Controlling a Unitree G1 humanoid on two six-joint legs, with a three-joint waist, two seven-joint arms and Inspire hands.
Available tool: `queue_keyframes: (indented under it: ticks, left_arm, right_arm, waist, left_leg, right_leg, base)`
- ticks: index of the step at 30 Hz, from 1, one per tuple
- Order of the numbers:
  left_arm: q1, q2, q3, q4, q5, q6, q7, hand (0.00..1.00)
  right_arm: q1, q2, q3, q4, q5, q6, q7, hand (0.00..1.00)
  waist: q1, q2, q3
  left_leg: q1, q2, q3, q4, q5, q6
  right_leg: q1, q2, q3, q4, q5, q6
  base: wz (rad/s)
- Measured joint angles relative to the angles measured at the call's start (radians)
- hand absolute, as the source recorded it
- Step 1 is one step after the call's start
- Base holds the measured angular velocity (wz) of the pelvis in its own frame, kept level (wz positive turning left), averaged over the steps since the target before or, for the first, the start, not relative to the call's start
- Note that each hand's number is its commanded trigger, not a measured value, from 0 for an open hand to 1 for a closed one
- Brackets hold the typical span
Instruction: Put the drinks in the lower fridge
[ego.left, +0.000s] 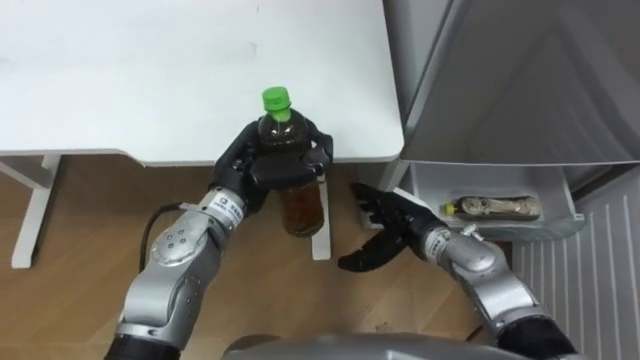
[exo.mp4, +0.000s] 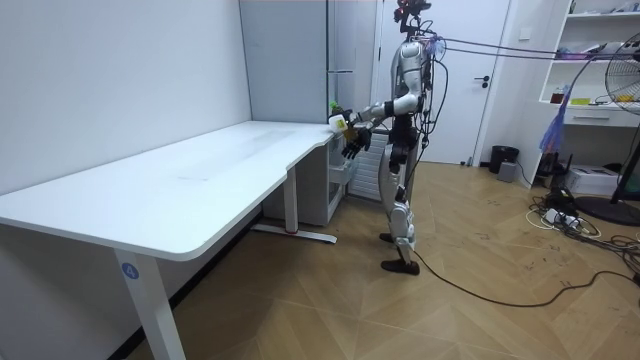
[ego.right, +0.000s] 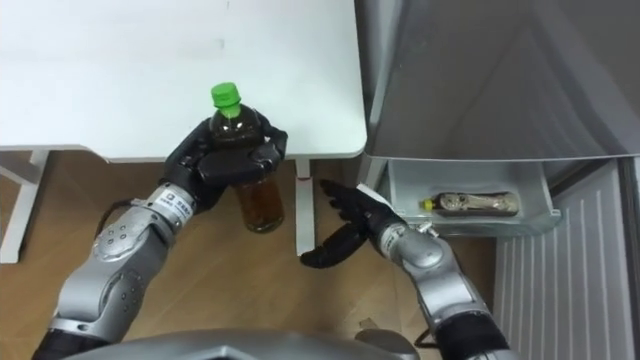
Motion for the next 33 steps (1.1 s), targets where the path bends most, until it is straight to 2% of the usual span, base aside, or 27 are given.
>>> queue_keyframes:
  ticks: [6,9,13,17,24,33]
  left_arm:
    - [0.0,0.005,0.002,0.0,0.029,-0.016,0.0,1.0]
    - [0.0,0.005,0.001,0.0,0.029,-0.04,0.0,1.0]
    - [-0.002,0.003,0.0,0.0,0.027,-0.055,0.001,1.0]
    - [-0.002,0.017,-0.031,0.003,0.028,-0.073,0.005,1.0]
    - [-0.002,0.019,-0.078,0.008,0.027,-0.074,-0.003,1.0]
    - [-0.002,0.019,-0.1,0.009,0.026,-0.073,-0.021,1.0]
  right_arm:
    - [0.001,-0.002,0.0,-0.034,0.002,-0.007,0.086,0.0]
    - [0.003,-0.004,0.001,-0.034,0.003,-0.022,0.107,0.0]
    - [0.003,-0.005,0.004,-0.034,0.01,-0.026,0.108,0.0]
    - [0.003,-0.01,0.032,-0.034,0.112,-0.026,0.124,0.0]
    - [0.002,0.0,0.057,-0.053,0.276,-0.034,0.176,0.0]
    - [0.009,-0.01,0.075,-0.071,0.36,-0.032,0.195,0.0]
  waist:
    - [0.006,-0.021,-0.0066]
    - [0.005,-0.016,-0.0065]
    - [0.006,-0.007,-0.0045]
    - [0.004,-0.004,-0.0034]
    - [0.005,0.001,-0.0003]
    - [0.0,0.001,0.0002]
  left_leg:
    - [-0.003,-0.004,0.0,0.0,0.0,0.0]
    - [-0.002,-0.004,-0.001,0.001,0.0,0.001]
    - [0.003,-0.004,0.0,0.0,0.0,0.001]
    - [0.005,-0.004,0.0,-0.001,0.0,0.001]
    - [0.003,-0.004,0.005,-0.002,0.0,0.001]
    - [0.002,-0.004,0.007,-0.002,0.0,0.001]
  right_leg:
    - [0.0,-0.004,-0.004,0.0,0.001,0.003]
    - [0.001,-0.004,-0.005,0.0,0.001,0.003]
    - [0.001,-0.004,-0.004,0.0,0.001,0.003]
    - [0.003,-0.004,-0.003,-0.002,0.001,0.003]
    - [0.002,-0.003,0.013,-0.002,0.001,0.003]
    - [-0.002,-0.002,0.015,0.009,0.001,0.003]
  base:
    - [0.03]
    - [0.0]
    - [0.0]
    - [0.0]
    - [0.0]
    - [0.0]
